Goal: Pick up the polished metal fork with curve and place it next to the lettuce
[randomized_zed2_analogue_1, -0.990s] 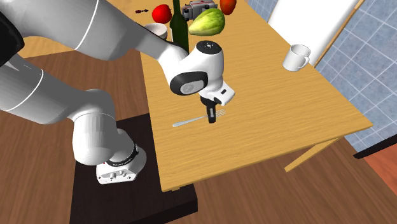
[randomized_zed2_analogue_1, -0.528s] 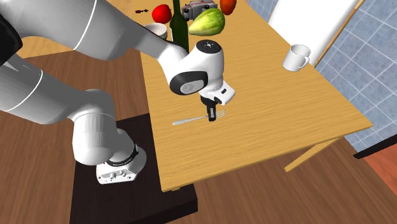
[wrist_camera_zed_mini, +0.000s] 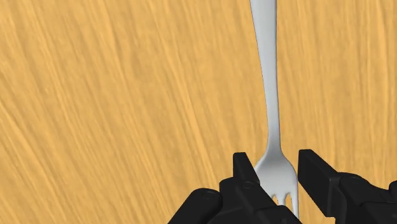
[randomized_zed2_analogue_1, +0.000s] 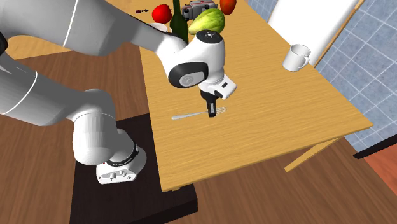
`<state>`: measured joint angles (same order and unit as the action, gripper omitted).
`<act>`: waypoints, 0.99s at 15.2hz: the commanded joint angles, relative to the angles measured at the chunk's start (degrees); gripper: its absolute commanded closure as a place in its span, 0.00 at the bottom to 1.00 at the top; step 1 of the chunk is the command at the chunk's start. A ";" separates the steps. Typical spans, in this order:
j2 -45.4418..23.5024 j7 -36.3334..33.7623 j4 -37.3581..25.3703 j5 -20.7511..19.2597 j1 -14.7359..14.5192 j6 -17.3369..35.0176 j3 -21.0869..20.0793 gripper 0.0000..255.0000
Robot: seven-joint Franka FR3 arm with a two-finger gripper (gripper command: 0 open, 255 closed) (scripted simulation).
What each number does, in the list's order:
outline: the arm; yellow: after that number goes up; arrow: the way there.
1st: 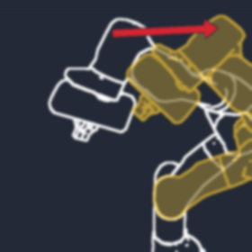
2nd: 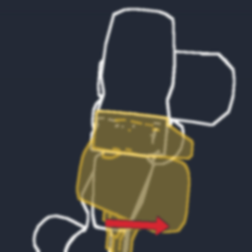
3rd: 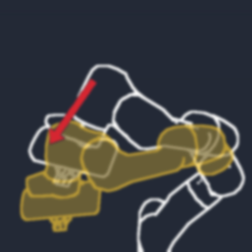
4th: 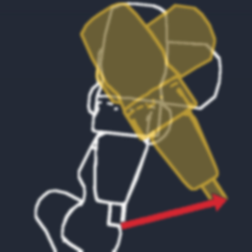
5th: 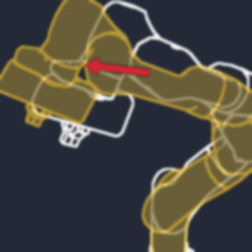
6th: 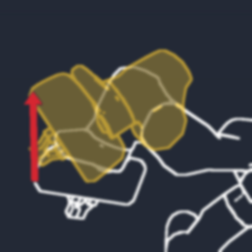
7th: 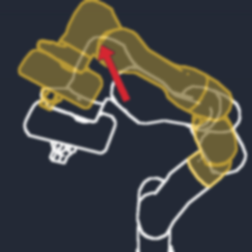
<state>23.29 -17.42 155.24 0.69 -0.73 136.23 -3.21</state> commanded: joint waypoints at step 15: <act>7.01 0.24 -7.67 0.12 -0.13 -14.72 0.32 1.00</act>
<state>30.19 -17.07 148.28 0.77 -0.80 122.37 -2.82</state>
